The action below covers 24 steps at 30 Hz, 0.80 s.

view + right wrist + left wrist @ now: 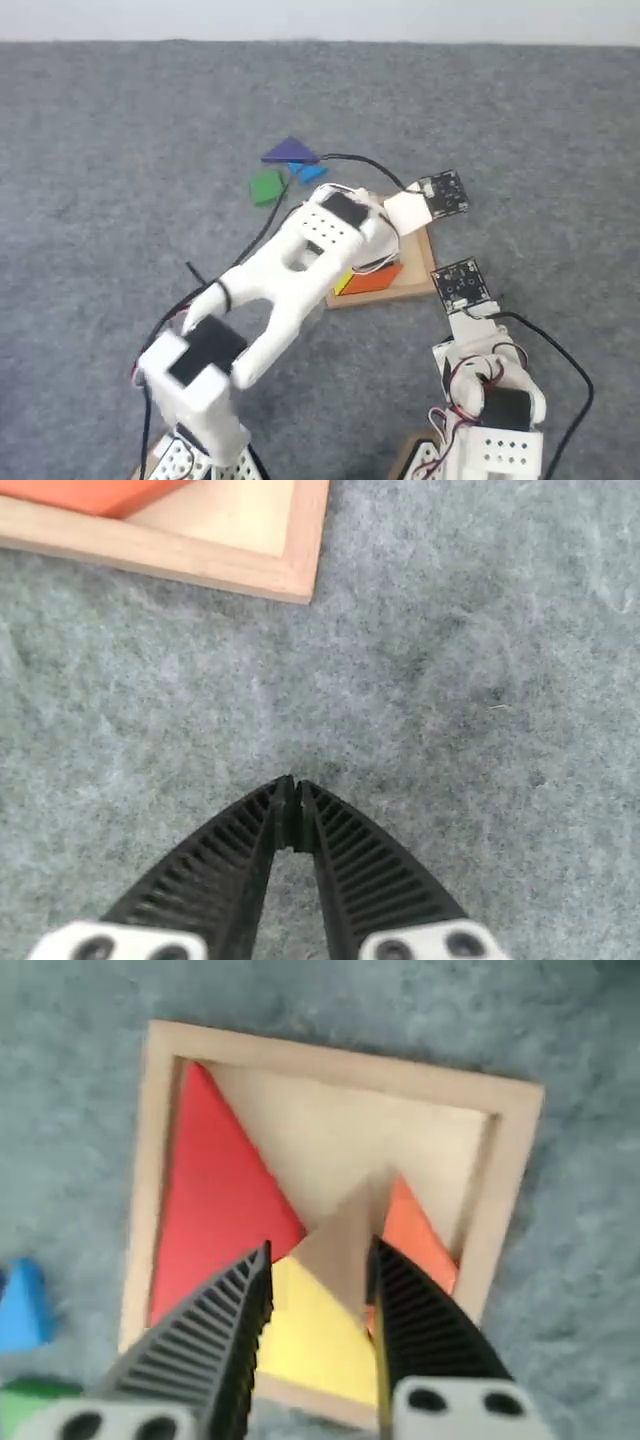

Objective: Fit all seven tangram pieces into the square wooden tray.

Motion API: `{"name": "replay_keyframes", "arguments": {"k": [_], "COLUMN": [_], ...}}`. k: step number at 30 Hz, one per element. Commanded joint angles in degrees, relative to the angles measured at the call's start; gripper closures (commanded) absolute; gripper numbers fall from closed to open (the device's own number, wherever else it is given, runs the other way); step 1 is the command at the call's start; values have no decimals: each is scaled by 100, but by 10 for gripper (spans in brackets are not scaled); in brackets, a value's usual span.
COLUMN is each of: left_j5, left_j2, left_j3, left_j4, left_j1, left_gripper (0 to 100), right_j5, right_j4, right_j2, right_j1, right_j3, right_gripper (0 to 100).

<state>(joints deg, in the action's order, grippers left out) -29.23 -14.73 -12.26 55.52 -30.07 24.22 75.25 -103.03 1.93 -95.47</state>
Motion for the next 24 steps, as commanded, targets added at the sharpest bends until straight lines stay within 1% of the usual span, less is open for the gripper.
{"name": "replay_keyframes", "arguments": {"k": [1, 3, 5, 9, 17, 24], "left_j5": [-9, 9, 193, 352, 352, 352], "left_j2": [1134, 1327, 1319, 1029, 299, 26], "left_j3": [-426, -690, -857, -1015, -752, -681], "left_j4": [-167, -413, -651, -1046, -1055, -1064], "left_j1": [141, 299, 440, 554, 325, 352], "left_gripper": [852, 852, 852, 852, 852, 852], "right_j5": [44, 44, 44, 44, 44, 44], "right_j4": [13, 13, 13, 13, 13, 13], "right_j2": [-84, -84, -84, -84, -84, -84], "right_j1": [-22, -22, -22, -22, -22, -22], "right_j3": [-97, -97, -97, -97, -97, -97], "right_gripper": [991, 991, 991, 991, 991, 991]}}
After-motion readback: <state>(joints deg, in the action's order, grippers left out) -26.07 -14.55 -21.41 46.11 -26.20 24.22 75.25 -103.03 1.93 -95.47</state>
